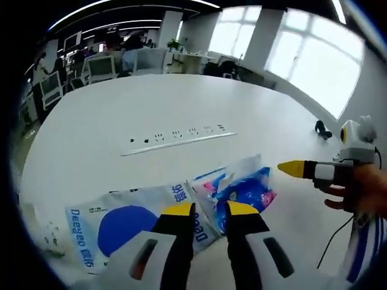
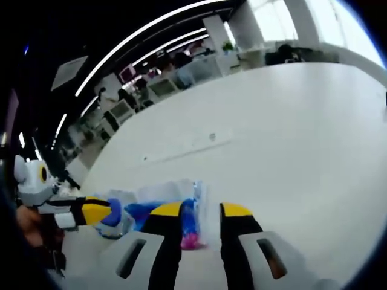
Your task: Arrange the tabletop items into an orderly group along one side of the table until the central work area is clear of visible clutter.
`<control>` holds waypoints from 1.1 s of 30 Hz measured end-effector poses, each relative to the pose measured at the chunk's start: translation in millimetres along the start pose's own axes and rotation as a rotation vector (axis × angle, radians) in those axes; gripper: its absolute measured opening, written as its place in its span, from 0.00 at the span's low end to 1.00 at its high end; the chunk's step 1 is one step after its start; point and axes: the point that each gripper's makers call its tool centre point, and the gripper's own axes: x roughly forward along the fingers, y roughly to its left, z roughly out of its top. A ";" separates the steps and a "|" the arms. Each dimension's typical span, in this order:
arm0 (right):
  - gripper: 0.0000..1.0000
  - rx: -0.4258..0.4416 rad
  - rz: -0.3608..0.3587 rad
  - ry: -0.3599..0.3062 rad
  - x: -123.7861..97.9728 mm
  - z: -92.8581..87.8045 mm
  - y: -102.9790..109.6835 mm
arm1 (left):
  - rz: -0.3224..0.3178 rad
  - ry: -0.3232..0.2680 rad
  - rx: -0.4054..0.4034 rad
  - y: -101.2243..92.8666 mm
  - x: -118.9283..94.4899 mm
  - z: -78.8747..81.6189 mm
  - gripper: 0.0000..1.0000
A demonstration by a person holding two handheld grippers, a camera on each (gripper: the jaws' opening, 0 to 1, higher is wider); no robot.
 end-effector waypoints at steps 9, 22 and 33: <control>0.34 -0.043 0.001 -0.032 -24.3 10.7 3.5 | -0.042 -0.124 0.029 -0.4 -26.8 8.2 0.29; 0.62 -0.168 0.095 -0.048 -55.8 -6.0 24.5 | 0.007 -0.241 0.082 29.7 -81.1 11.0 0.31; 0.78 -0.261 0.155 -0.093 -87.4 -6.6 43.2 | 0.037 -0.324 0.050 49.3 -136.5 5.2 0.40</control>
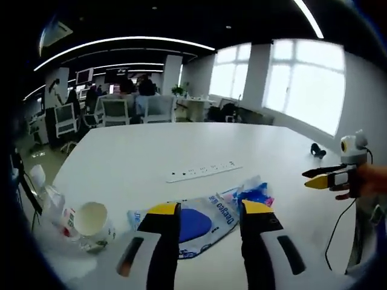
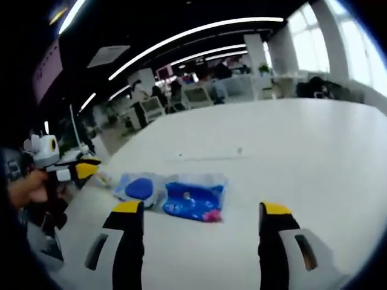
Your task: Arrange the tabletop items into an orderly group along one side of the table until the central work area is clear of visible clutter.
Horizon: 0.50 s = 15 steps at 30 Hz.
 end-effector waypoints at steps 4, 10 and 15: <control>0.82 -0.018 0.016 -0.013 -8.3 8.5 7.5 | 0.008 -0.015 -0.002 3.2 -15.0 1.7 0.47; 0.87 -0.058 0.043 -0.024 -20.2 13.3 25.5 | 0.000 -0.006 0.014 2.2 -32.6 1.0 0.51; 0.92 -0.116 0.061 0.025 -26.2 -3.9 36.1 | -0.007 -0.028 0.012 -0.5 -47.7 3.9 0.62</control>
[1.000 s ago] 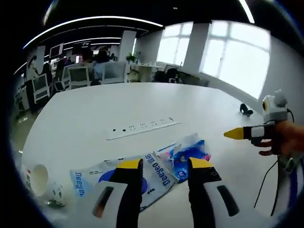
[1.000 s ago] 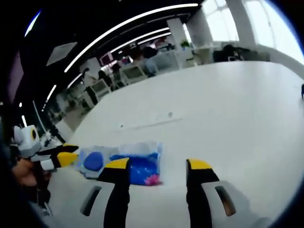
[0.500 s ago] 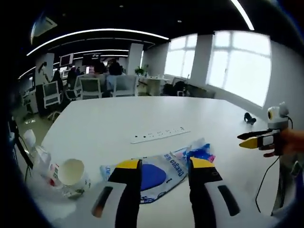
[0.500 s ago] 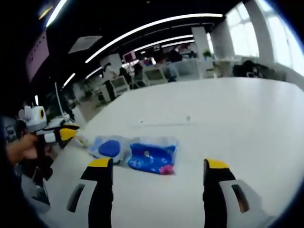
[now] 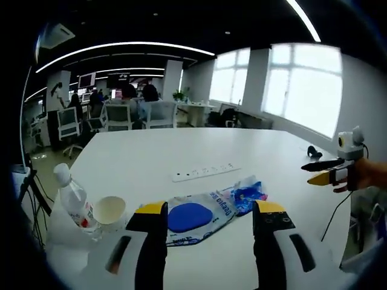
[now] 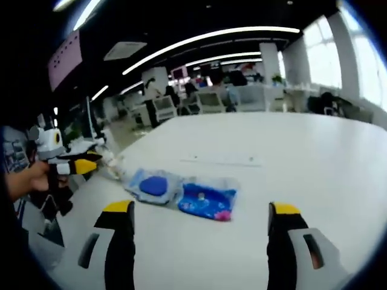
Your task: Arrange the tabletop items into an orderly group along one side of the table until the central work area is clear of visible clutter.
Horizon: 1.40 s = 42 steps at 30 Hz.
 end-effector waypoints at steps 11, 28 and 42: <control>0.98 0.015 0.026 0.028 -21.3 -28.0 15.0 | -0.021 -0.031 -0.003 -11.6 -33.3 -3.9 0.85; 1.00 0.020 0.093 0.068 -44.6 -66.5 53.6 | -0.038 0.082 0.043 -25.7 -72.2 -65.0 1.00; 1.00 0.036 0.114 0.151 -45.1 -112.8 84.6 | -0.035 0.247 0.075 -46.0 -93.6 -134.1 1.00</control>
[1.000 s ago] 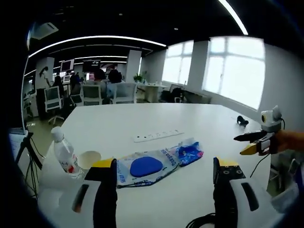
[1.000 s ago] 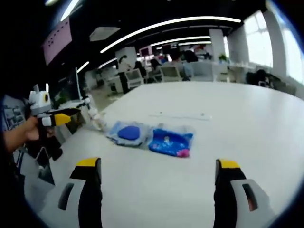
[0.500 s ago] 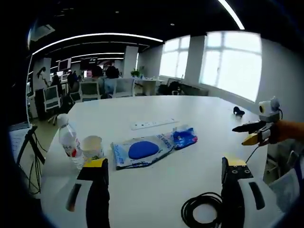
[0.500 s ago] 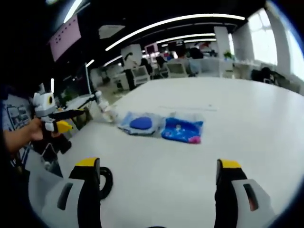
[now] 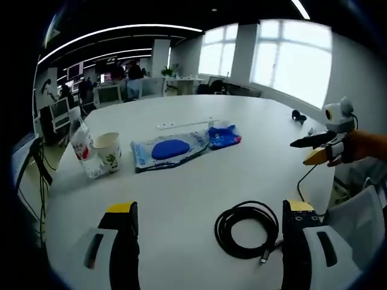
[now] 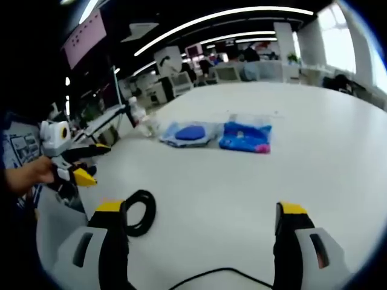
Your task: Arrange the tabletop items into an orderly group along one side of the table until the central work area is clear of visible clutter.
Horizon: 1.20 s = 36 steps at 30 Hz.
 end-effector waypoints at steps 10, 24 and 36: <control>1.00 -0.007 -0.005 0.040 28.1 -19.5 36.9 | 0.075 0.097 0.022 -3.6 9.0 -36.7 1.00; 0.91 -0.098 -0.065 0.109 54.8 -39.4 53.6 | 0.201 0.151 -0.008 9.8 15.9 -54.5 0.99; 0.72 -0.272 -0.136 0.205 81.2 -53.5 62.2 | 0.246 0.181 0.090 8.5 31.2 -64.5 0.91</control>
